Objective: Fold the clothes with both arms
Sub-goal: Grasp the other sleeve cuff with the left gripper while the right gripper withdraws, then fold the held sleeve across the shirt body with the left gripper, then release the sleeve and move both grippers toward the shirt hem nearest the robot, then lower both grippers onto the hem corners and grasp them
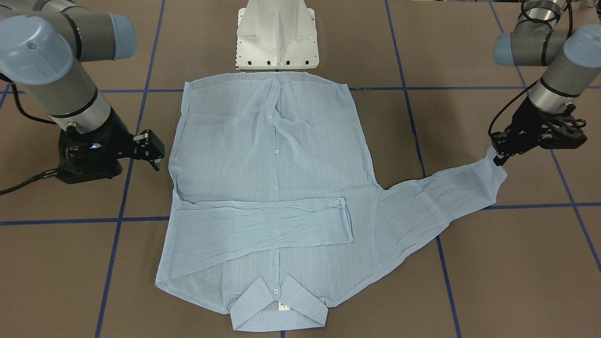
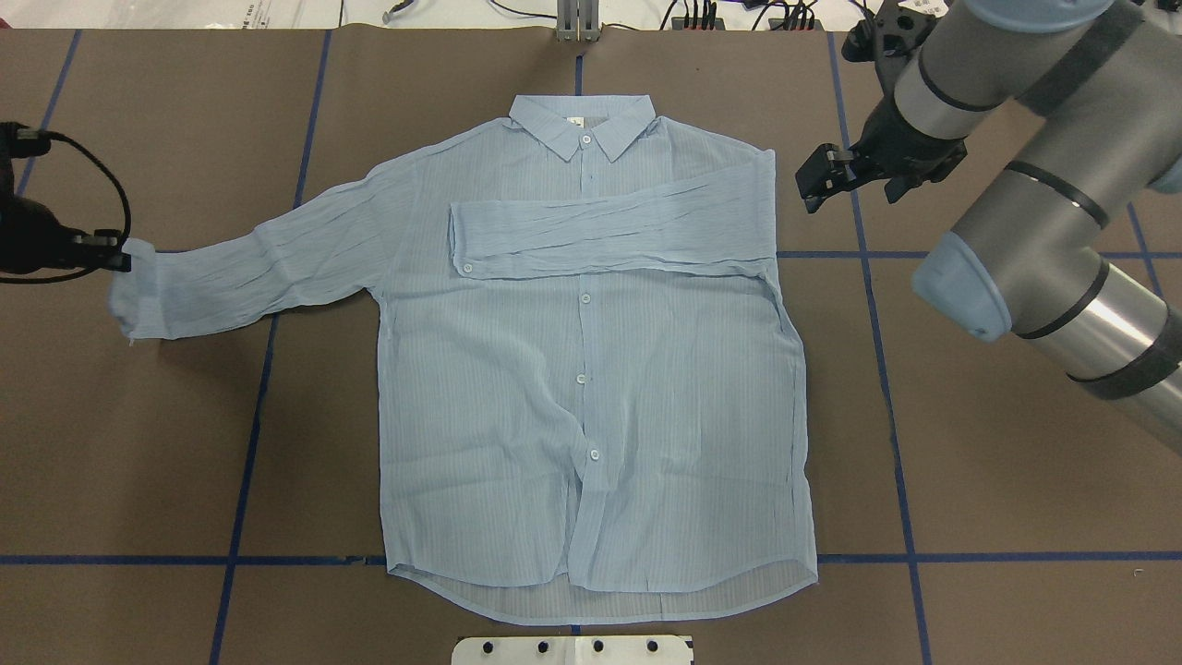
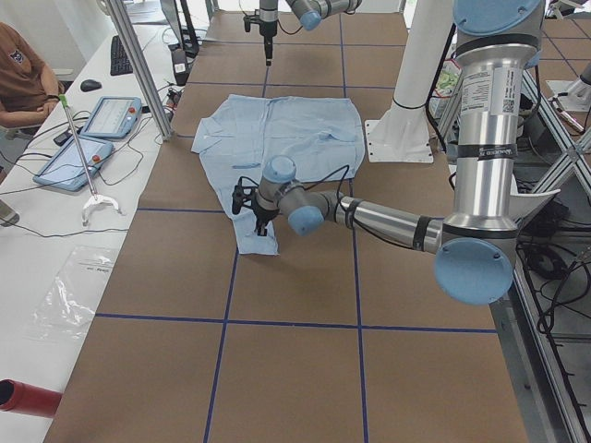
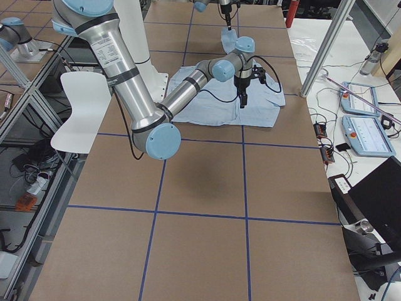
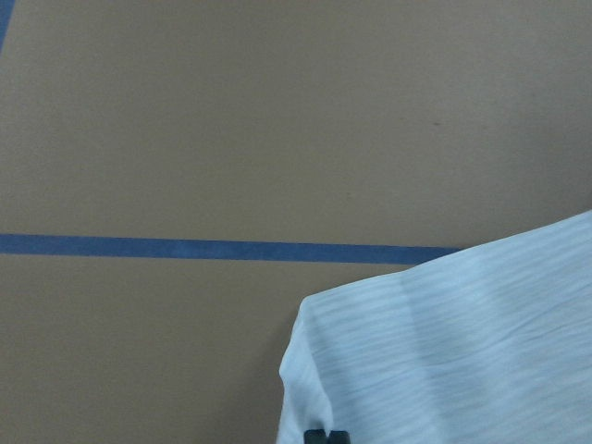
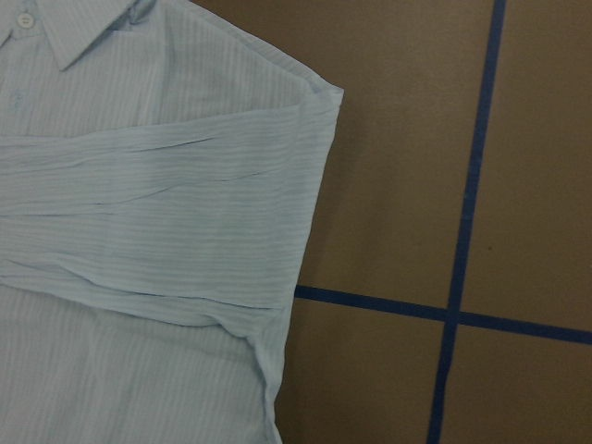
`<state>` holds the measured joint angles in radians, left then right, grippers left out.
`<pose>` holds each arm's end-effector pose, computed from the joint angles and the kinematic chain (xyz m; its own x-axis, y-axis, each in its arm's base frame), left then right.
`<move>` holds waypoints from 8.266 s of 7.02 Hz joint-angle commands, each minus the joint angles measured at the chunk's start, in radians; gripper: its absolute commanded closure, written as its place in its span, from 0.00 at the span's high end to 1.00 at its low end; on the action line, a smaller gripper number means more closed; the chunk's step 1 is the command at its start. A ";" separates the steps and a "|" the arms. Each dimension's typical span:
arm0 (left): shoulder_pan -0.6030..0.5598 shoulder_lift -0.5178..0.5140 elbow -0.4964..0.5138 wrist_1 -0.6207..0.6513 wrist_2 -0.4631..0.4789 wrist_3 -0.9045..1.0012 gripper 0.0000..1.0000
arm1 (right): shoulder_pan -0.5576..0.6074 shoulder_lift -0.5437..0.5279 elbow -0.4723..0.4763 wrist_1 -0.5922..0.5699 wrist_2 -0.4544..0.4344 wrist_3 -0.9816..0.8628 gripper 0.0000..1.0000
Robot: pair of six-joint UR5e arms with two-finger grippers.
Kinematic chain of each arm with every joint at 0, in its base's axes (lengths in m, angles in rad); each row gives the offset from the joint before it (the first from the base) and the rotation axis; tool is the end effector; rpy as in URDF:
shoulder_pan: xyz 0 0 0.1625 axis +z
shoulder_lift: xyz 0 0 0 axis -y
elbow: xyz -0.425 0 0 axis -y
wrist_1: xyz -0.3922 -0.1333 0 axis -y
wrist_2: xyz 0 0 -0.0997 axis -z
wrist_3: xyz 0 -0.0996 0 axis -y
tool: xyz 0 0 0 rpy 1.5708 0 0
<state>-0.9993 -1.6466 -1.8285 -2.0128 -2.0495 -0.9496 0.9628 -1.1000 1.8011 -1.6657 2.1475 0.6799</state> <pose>0.2163 -0.4980 0.4512 0.6471 -0.0511 -0.7607 0.2405 0.9605 0.1400 -0.2905 -0.5556 0.3001 0.6922 -0.1466 0.7067 0.0440 0.9859 0.1613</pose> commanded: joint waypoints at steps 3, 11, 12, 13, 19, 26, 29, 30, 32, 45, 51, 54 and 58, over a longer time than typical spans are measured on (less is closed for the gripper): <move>0.010 -0.434 -0.049 0.471 -0.044 -0.181 0.00 | 0.135 -0.231 0.073 0.012 0.077 -0.174 1.00; 0.131 -0.880 0.409 0.183 -0.087 -0.558 0.00 | 0.175 -0.363 0.129 0.015 0.071 -0.166 1.00; 0.165 -0.883 0.482 0.078 -0.083 -0.607 0.00 | 0.175 -0.363 0.127 0.015 0.071 -0.166 1.00; 0.220 -0.890 0.558 -0.029 -0.074 -0.623 0.00 | 0.175 -0.363 0.124 0.015 0.071 -0.166 1.00; 0.372 -1.073 0.851 -0.185 0.117 -0.664 0.00 | 0.175 -0.354 0.107 0.015 0.071 -0.163 1.00; 0.389 -1.078 0.945 -0.401 0.218 -0.658 1.00 | 0.175 -0.327 0.087 0.015 0.071 -0.160 1.00; 0.387 -0.968 0.768 -0.329 0.140 -0.629 0.99 | 0.172 -0.343 0.104 0.102 0.072 -0.072 1.00; 0.383 -0.890 0.629 -0.205 0.099 -0.585 1.00 | 0.144 -0.365 0.103 0.218 0.077 0.029 1.00; 0.381 -0.681 0.255 0.086 0.097 -0.467 1.00 | 0.049 -0.374 0.125 0.312 0.069 0.188 1.00; 0.400 -0.269 -0.250 0.230 0.143 -0.354 1.00 | -0.699 -0.439 0.251 0.386 -0.379 0.779 0.70; 0.400 -0.269 -0.244 0.230 0.143 -0.354 0.99 | -0.722 -0.429 0.254 0.386 -0.377 0.777 0.00; 0.556 -0.230 -0.233 0.230 0.230 -0.488 0.99 | -0.714 -0.420 0.288 0.386 -0.383 0.779 0.00; 0.817 -0.132 -0.250 0.242 0.304 -0.735 0.97 | -0.678 -0.435 0.336 0.386 -0.385 0.779 0.00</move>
<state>-0.2295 -1.8156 -2.0803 -1.7786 -1.7565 -1.6512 0.2681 -1.5310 2.1242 -1.2794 1.7605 1.4588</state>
